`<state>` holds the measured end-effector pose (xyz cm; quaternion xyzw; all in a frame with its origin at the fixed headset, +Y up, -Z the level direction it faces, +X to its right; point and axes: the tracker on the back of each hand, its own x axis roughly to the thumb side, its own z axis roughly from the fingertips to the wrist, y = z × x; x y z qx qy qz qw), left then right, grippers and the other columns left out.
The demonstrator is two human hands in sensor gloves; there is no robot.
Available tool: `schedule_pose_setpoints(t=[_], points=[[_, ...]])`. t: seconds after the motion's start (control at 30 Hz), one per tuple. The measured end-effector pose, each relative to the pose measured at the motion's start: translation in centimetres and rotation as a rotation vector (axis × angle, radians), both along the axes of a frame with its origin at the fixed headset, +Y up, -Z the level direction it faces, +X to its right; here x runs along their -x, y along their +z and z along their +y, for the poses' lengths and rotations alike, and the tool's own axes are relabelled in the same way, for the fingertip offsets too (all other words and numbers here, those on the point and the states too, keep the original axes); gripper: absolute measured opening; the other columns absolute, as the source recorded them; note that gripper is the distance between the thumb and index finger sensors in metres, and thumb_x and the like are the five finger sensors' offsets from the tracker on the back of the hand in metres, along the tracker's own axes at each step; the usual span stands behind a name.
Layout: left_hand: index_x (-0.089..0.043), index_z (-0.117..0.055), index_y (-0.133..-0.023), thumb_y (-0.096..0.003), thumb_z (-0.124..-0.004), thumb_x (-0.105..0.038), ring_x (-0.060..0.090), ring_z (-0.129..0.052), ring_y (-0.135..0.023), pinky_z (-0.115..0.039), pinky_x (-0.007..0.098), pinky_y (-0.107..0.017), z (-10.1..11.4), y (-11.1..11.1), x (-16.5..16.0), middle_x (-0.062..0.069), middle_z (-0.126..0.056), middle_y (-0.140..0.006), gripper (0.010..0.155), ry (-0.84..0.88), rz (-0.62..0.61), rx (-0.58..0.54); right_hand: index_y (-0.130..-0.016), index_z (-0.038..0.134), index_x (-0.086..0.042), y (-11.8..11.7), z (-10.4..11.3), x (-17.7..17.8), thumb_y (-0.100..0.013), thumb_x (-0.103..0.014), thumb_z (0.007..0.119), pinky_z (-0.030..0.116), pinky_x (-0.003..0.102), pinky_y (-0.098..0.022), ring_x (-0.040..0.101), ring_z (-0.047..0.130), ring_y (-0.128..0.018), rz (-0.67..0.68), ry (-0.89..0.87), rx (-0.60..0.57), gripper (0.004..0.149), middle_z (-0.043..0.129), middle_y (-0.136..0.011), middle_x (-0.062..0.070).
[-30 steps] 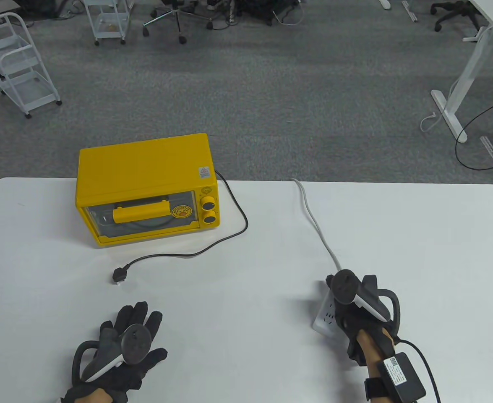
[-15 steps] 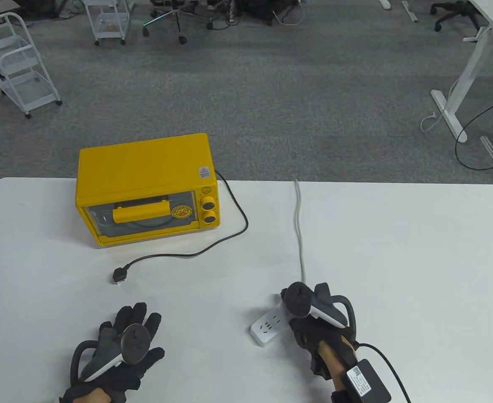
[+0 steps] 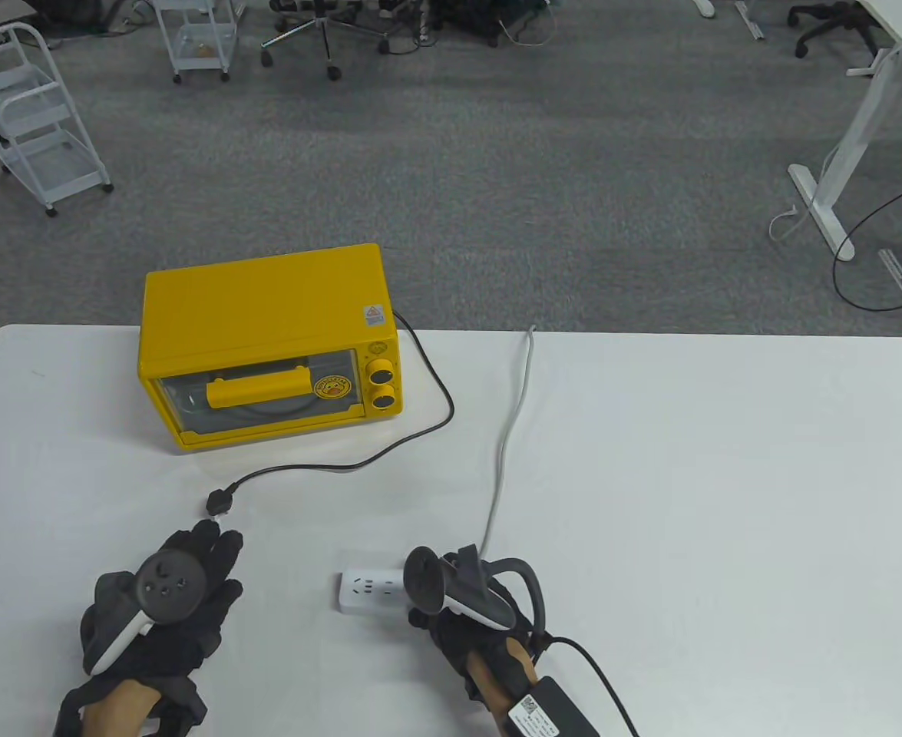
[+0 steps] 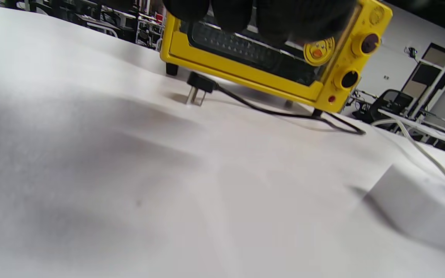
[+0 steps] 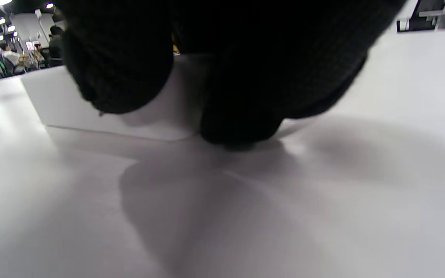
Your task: Plug the oven into the power strip
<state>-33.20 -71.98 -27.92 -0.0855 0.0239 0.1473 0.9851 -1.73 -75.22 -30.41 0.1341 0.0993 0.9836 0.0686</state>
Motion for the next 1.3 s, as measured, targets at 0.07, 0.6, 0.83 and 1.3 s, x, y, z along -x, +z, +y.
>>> schedule_pose_setpoints(t=[0.07, 0.6, 0.83, 1.3], points=[[-0.033, -0.057, -0.113, -0.0518, -0.066, -0.036, 0.034, -0.036, -0.121, -0.041, 0.067, -0.082, 0.6, -0.8, 0.2, -0.008, -0.039, -0.131, 0.062, -0.062, 0.007, -0.019, -0.103, 0.07, -0.023, 0.0, -0.1, 0.6, -0.036, -0.047, 0.089, 0.091, 0.031, -0.042, 0.016, 0.106, -0.055, -0.003, -0.022, 0.01, 0.073, 0.085, -0.087, 0.013], [-0.04, -0.051, -0.112, -0.0499, -0.07, -0.039, 0.037, -0.058, -0.117, -0.054, 0.063, -0.081, -0.7, -11.3, 0.0, -0.002, -0.046, -0.128, 0.065, -0.415, 0.024, 0.136, -0.104, 0.068, -0.025, -0.2, -0.2, 0.0, -0.038, -0.047, 0.088, 0.088, 0.033, -0.045, 0.019, 0.103, -0.058, 0.014, -0.015, 0.016, 0.073, 0.083, -0.089, 0.012], [-0.046, -0.047, -0.111, -0.0477, -0.076, -0.042, 0.029, -0.064, -0.115, -0.063, 0.058, -0.08, -3.1, -13.3, 0.0, -0.006, -0.05, -0.126, 0.07, -0.331, 0.069, 0.199, -0.105, 0.068, -0.025, -0.2, -0.3, 0.0, -0.038, -0.047, 0.088, 0.088, 0.033, -0.045, 0.018, 0.102, -0.058, 0.02, -0.018, 0.018, 0.073, 0.083, -0.089, 0.012], [-0.039, -0.084, -0.093, -0.0501, -0.073, -0.04, 0.025, -0.078, -0.088, -0.071, 0.051, -0.072, -0.7, -10.7, -2.6, 0.002, -0.062, -0.115, 0.044, -0.194, 0.018, 0.055, -0.105, 0.067, -0.026, -0.3, -0.5, -0.6, -0.038, -0.048, 0.087, 0.087, 0.033, -0.045, 0.017, 0.101, -0.058, 0.012, -0.04, 0.019, 0.073, 0.082, -0.089, 0.012]])
